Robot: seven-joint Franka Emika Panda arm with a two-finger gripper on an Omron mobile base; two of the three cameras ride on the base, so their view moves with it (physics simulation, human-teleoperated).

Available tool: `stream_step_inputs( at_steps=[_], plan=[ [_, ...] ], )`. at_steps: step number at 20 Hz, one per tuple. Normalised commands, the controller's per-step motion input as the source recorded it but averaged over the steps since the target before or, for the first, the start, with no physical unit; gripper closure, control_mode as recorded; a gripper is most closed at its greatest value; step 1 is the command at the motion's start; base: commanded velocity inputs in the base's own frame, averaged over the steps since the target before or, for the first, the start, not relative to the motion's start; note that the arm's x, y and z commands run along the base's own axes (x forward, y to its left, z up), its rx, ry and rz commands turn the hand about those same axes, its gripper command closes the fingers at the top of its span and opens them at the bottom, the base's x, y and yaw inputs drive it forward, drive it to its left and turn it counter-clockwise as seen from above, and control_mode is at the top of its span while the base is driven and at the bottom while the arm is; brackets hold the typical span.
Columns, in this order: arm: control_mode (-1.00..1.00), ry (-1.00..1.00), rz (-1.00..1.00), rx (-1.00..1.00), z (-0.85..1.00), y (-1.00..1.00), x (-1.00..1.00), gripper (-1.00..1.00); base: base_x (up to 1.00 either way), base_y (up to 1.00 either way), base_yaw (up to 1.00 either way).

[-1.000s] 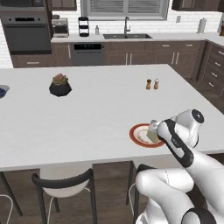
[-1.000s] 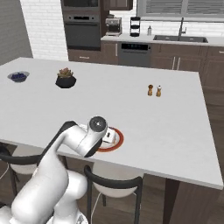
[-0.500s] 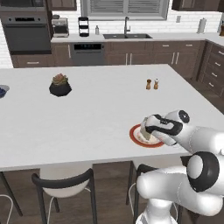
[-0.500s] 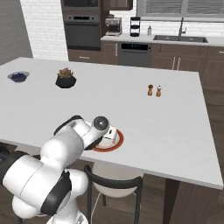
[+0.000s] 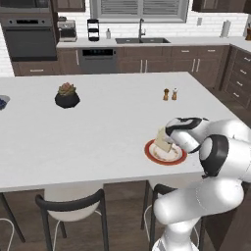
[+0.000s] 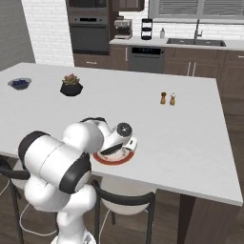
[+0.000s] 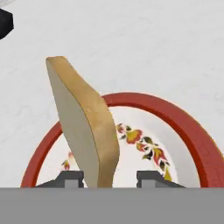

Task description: Start the toaster. Once the lever pops up, take the bread to the plate on the dining counter.

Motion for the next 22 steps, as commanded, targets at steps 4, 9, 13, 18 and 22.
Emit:
stream_step_inputs(
  at_steps=[4, 9, 13, 18, 22],
  plan=[
    [-1.0, 0.01, 0.0, 0.01, -0.29, -0.34, -0.11, -1.0, 0.0, 0.0, 0.0],
    [-1.0, 0.0, -0.04, 0.0, -0.03, -0.17, -0.68, -1.0, 0.0, 0.0, 0.0],
    [-1.0, -0.06, -0.12, 0.0, 0.59, 0.0, -0.79, -1.0, 0.0, 0.0, 0.0],
    [-1.0, -0.1, -0.19, 0.0, 1.0, 0.15, -0.3, -1.0, 0.0, 0.0, 0.0],
    [-1.0, 0.03, -0.16, 0.0, 1.0, 0.18, 0.0, -1.0, 0.0, 0.0, 0.0]
  ],
)
